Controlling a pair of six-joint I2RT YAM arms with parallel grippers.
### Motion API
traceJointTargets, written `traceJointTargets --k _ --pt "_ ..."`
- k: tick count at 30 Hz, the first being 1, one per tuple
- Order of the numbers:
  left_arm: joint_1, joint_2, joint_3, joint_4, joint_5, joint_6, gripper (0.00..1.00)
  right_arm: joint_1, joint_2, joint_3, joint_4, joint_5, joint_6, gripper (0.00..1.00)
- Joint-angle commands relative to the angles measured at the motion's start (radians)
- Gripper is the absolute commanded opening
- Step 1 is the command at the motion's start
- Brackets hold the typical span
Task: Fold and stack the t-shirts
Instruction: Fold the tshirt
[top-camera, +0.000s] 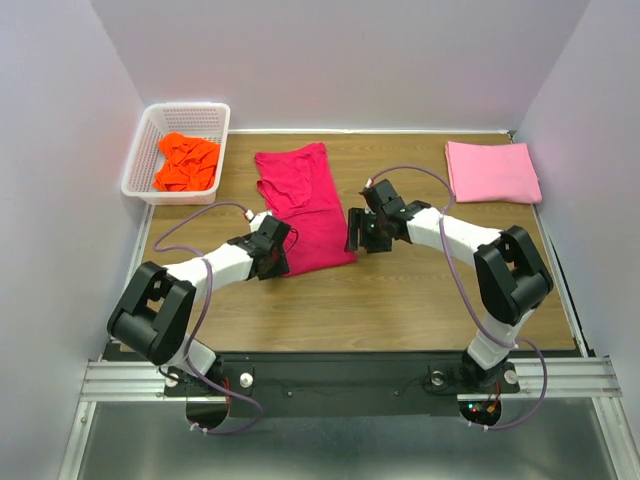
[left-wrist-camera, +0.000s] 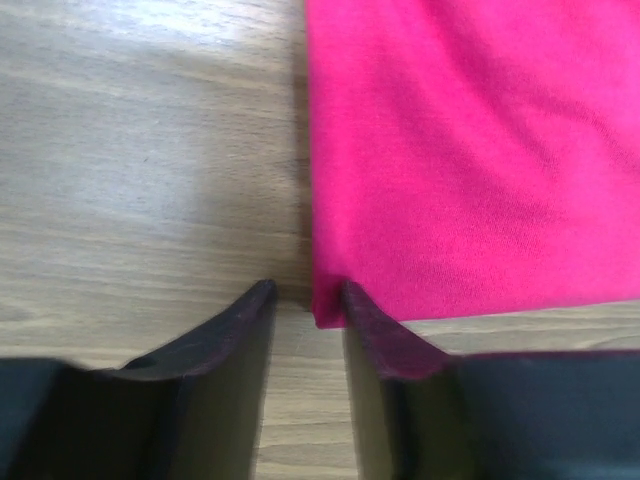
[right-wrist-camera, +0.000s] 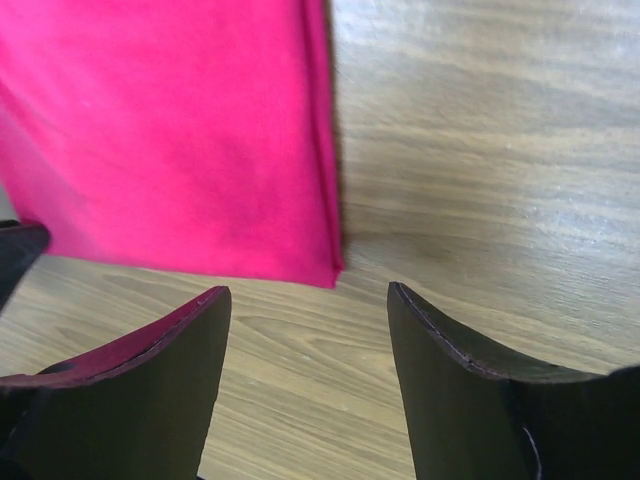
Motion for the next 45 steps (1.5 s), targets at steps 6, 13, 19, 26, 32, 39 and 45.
traceJointTargets --k 6,13,19,26,32,39,45 --pt "-0.026 0.050 0.024 -0.052 -0.040 0.017 0.41 0.032 0.032 0.100 -0.053 0.076 0.024 0.66" --pt "-0.026 0.078 0.008 -0.035 -0.019 0.031 0.28 0.039 0.110 0.132 -0.100 0.123 0.048 0.59" --pt "-0.026 0.075 0.003 -0.026 -0.007 0.043 0.19 0.039 0.138 0.146 -0.128 0.133 0.061 0.51" --pt "-0.024 0.075 0.008 -0.022 0.006 0.060 0.12 0.045 0.158 0.164 -0.135 0.122 0.075 0.47" --pt "-0.026 0.072 0.009 -0.020 0.015 0.068 0.11 0.058 0.165 0.172 -0.166 0.136 0.090 0.46" --pt "-0.024 0.067 0.008 -0.017 0.023 0.073 0.11 0.081 0.213 0.200 -0.234 0.199 0.104 0.42" --pt "-0.026 0.062 0.001 -0.003 0.032 0.085 0.04 0.097 0.275 0.212 -0.263 0.237 0.112 0.39"
